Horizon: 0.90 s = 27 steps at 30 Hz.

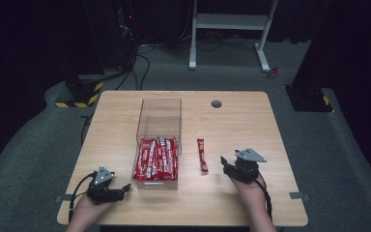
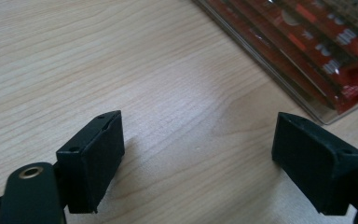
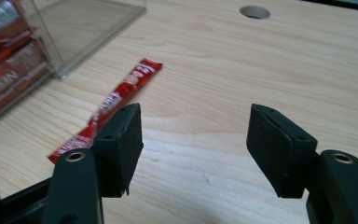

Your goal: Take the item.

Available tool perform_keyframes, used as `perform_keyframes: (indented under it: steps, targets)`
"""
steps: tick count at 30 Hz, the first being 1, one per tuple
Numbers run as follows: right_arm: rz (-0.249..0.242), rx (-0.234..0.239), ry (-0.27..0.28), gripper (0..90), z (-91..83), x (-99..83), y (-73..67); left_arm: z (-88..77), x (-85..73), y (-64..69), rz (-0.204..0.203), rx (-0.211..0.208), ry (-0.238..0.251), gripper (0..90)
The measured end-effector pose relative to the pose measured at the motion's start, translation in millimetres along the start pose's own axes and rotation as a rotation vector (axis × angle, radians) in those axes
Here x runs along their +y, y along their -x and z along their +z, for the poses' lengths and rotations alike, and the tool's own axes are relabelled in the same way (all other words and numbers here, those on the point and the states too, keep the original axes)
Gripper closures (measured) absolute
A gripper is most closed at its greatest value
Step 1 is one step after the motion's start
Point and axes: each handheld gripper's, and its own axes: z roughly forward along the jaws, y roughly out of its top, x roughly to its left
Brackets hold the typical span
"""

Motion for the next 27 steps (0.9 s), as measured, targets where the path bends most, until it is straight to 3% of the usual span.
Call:
perform_keyframes:
  steps: [9,17,19,23,27]
  targets:
    - [0.026,-0.049,-0.087,28.4,4.3,-16.4,18.4,3.7,3.5,-2.6,-0.018,0.023,0.000,17.2]
    - [0.036,-0.076,-0.190,20.6,14.6,-30.4,24.3,5.8,5.5,-3.0,-0.019,0.023,-0.004,17.1]
    - [0.060,-0.069,-0.201,18.3,15.1,-30.0,25.6,6.0,5.6,-3.0,-0.017,0.024,-0.003,17.0]
    - [0.055,-0.059,-0.211,13.9,18.1,-28.7,28.7,6.1,5.7,-2.9,-0.016,0.025,-0.003,17.0]
    - [0.071,-0.077,-0.214,13.3,20.9,-26.9,27.7,6.1,5.7,-2.8,-0.017,0.025,-0.003,16.9]
